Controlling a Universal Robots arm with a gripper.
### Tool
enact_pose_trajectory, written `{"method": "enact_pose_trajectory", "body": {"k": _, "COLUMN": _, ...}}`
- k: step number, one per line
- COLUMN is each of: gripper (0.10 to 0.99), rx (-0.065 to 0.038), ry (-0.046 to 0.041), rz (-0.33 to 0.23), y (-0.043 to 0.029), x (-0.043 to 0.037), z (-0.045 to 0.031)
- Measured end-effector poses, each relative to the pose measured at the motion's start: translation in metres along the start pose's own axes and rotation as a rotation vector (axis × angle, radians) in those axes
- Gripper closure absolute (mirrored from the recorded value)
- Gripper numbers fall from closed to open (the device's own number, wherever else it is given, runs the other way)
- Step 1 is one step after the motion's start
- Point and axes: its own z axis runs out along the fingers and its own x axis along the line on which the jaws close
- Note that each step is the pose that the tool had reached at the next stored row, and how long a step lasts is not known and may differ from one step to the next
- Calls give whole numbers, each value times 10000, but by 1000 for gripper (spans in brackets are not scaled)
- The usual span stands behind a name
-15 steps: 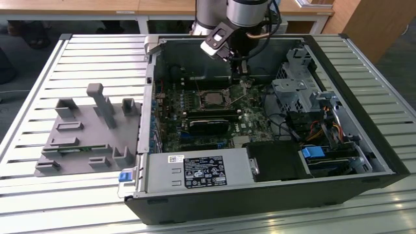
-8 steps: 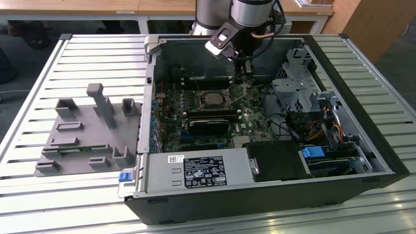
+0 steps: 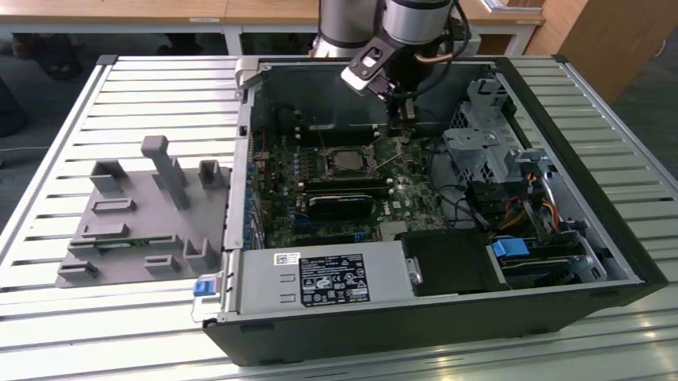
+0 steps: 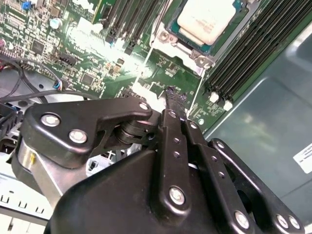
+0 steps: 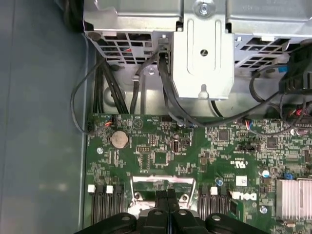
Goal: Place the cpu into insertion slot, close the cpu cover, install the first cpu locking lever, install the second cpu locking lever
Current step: 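Close the cpu cover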
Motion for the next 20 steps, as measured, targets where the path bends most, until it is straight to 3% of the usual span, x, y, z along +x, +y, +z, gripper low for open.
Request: {"method": "enact_pose_trajectory", "body": {"k": 20, "gripper": 980, "rx": 1, "ry": 2, "rz": 2, "y": 214, "x": 69, "z": 91}}
